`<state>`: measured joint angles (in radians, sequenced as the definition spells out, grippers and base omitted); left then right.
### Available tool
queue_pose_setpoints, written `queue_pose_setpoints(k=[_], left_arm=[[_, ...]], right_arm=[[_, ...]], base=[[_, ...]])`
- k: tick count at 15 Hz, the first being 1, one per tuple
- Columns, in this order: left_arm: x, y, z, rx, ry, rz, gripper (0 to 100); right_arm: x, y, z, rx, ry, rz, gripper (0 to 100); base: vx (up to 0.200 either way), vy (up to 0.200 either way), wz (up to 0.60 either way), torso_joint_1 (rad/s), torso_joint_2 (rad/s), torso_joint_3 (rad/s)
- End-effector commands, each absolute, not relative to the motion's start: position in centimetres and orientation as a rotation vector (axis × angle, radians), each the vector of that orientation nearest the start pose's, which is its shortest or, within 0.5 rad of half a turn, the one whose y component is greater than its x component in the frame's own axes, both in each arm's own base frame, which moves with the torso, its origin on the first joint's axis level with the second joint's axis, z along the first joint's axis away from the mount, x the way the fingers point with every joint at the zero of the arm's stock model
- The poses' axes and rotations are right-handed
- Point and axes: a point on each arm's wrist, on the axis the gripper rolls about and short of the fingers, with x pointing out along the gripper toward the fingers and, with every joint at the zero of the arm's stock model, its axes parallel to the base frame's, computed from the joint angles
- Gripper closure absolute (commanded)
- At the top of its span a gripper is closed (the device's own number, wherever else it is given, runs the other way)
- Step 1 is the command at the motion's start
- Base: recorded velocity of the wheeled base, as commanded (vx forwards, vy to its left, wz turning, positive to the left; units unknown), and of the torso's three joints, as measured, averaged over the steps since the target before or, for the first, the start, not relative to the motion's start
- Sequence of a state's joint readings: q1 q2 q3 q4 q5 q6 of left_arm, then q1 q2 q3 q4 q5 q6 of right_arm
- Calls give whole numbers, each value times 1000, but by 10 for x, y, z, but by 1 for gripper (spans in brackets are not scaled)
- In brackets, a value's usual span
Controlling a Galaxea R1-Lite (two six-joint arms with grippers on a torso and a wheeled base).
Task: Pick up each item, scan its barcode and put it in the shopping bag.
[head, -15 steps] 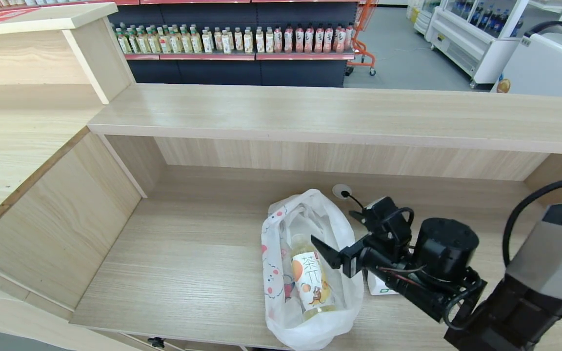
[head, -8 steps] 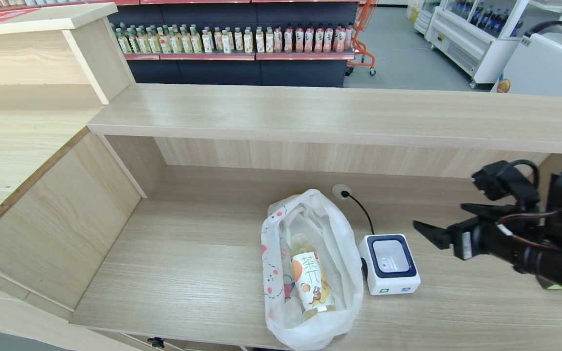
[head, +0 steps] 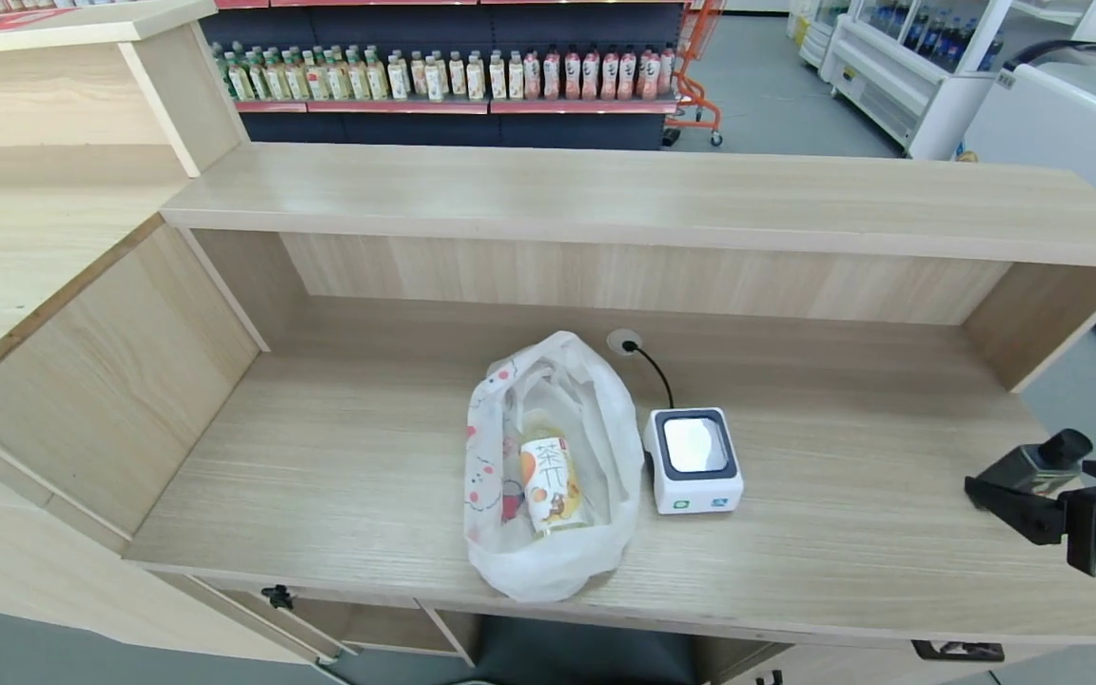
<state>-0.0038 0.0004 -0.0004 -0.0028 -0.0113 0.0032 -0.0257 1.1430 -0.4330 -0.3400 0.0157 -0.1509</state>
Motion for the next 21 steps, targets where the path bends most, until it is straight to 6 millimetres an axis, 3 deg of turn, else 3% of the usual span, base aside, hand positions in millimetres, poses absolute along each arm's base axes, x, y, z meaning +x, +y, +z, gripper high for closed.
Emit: queue_pose_setpoints(k=[1,7,9,13,16,21], left_arm=[[-23,0,76,5,-3,-15,0],[-23,0,76,3,0,-15,0],[-23,0,76,3,0,-17,0],[-23,0,76,3,0,-15,0],[-23,0,76,3,-3,-15,0],[-23,0,76,-2,-3,-15,0]], right_arm=[[158,-6,177,-143,391,4,0],[199,-42,161,-242,462,-122,0],[204,-46,158,-271,466,-117,0],[212,-50,137,-391,566,-52,0],[229,-53,122,-422,613,31,0],[251,-52,109,-423,595,242,0]], base=[[0,-200,0,2,2,2],[0,-200,0,6,3,5],[0,-200,0,7,7,7],[0,-200,0,4,1,4],[0,-200,0,4,5,2],[0,0,0,0,0,0]])
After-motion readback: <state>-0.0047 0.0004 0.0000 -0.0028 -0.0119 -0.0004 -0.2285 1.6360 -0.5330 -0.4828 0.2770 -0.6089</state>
